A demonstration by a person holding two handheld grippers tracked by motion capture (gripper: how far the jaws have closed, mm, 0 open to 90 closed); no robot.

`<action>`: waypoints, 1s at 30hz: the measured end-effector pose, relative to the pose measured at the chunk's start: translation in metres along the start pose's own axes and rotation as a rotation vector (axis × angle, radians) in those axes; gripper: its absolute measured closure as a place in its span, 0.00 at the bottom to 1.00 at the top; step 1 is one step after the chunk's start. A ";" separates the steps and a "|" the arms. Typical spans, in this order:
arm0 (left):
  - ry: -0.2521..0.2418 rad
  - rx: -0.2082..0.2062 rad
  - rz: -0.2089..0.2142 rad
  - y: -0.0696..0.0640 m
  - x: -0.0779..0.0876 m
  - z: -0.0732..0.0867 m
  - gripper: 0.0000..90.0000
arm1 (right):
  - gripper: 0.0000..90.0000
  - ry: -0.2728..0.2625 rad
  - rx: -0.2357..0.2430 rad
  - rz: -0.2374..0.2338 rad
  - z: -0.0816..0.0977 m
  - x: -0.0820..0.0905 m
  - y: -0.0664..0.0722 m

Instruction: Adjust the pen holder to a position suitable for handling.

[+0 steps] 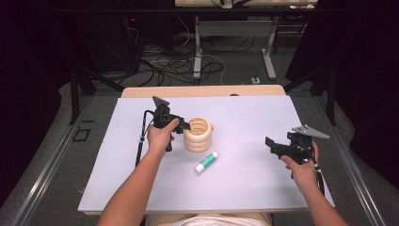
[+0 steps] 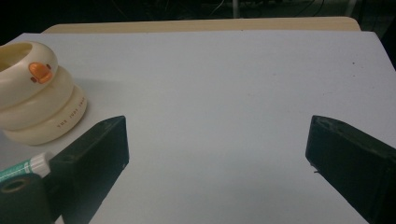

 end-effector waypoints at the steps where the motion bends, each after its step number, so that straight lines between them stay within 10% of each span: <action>1: -0.001 -0.002 -0.003 0.000 0.000 0.000 0.70 | 0.06 0.000 0.000 0.000 0.000 0.000 0.000; 30: -0.140 -0.179 -0.019 -0.013 0.022 0.001 0.46 | 0.08 -0.001 0.080 0.026 0.000 0.000 0.004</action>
Point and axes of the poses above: each handheld gripper's, and its own axes: x roughly backward along the jaws, z roughly out of its underside, y roughly to its left, the point moved 8 cm from there along -x, roughly forward along the jaws, and after that the axes turned 6 degrees about y, right-handed, at the moved point
